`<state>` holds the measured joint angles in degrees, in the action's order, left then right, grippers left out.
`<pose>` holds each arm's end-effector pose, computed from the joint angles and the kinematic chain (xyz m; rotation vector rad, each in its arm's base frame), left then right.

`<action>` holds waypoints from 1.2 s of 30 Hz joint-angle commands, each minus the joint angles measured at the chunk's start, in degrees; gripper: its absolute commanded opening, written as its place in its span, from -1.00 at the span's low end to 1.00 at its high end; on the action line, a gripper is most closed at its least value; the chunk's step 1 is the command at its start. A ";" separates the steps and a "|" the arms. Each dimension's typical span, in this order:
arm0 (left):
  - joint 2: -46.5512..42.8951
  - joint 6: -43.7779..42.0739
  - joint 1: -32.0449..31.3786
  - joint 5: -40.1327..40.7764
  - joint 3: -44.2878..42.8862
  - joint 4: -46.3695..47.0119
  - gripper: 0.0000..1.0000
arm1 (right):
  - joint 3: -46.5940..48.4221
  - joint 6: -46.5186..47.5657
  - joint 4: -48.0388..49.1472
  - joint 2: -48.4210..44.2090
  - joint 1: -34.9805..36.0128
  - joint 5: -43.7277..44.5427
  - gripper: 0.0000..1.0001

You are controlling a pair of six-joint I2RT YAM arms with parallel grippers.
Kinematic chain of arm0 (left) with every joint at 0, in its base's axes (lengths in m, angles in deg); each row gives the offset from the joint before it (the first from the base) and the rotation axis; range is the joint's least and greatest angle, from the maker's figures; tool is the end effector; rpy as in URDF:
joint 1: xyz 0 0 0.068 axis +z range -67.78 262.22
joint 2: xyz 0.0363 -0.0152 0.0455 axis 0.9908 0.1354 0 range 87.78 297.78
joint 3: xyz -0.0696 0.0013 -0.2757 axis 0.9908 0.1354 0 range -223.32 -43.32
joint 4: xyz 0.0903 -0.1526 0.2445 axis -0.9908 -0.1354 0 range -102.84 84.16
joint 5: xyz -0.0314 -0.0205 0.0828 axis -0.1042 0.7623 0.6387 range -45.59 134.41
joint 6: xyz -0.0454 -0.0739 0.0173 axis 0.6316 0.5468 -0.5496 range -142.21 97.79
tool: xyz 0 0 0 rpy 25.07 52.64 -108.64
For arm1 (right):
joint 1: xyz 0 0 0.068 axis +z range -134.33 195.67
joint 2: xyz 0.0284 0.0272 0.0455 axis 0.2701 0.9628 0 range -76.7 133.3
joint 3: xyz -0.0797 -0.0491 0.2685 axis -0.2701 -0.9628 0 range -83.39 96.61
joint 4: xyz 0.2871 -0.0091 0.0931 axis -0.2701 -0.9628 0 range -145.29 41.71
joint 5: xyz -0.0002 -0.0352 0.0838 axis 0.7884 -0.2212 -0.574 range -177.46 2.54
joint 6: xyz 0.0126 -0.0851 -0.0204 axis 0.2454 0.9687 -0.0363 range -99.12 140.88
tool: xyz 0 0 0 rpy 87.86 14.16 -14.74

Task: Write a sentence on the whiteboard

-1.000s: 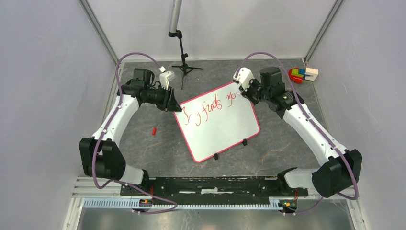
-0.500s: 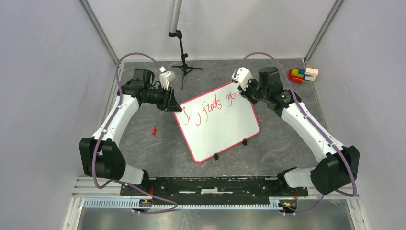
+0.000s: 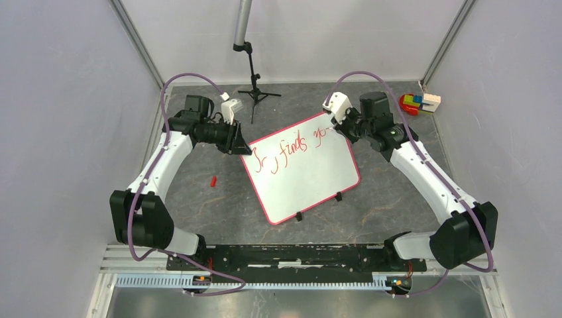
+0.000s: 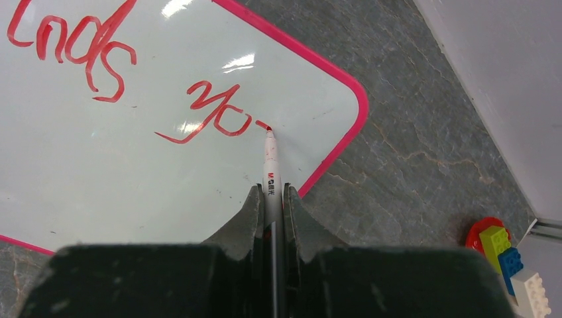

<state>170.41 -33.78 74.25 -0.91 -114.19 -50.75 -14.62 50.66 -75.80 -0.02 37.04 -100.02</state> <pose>0.3386 -0.1038 0.2792 0.6956 2.2901 -0.9688 0.3408 0.1516 0.3144 -1.0491 1.9069 0.1562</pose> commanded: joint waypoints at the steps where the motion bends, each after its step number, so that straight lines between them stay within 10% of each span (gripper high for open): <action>1: -0.21 -1.58 -0.12 -0.29 0.02 0.17 -0.19 | -0.89 0.13 0.44 -1.31 -0.27 -0.25 -1.00; 36: -0.44 -1.74 -0.21 -0.32 0.03 0.10 -0.20 | 3.40 1.84 0.52 1.18 -0.80 2.21 -1.00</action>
<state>170.41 -33.78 74.25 -0.80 -114.17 -50.77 -13.85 52.26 -76.58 0.40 36.49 -97.48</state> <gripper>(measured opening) 0.402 0.125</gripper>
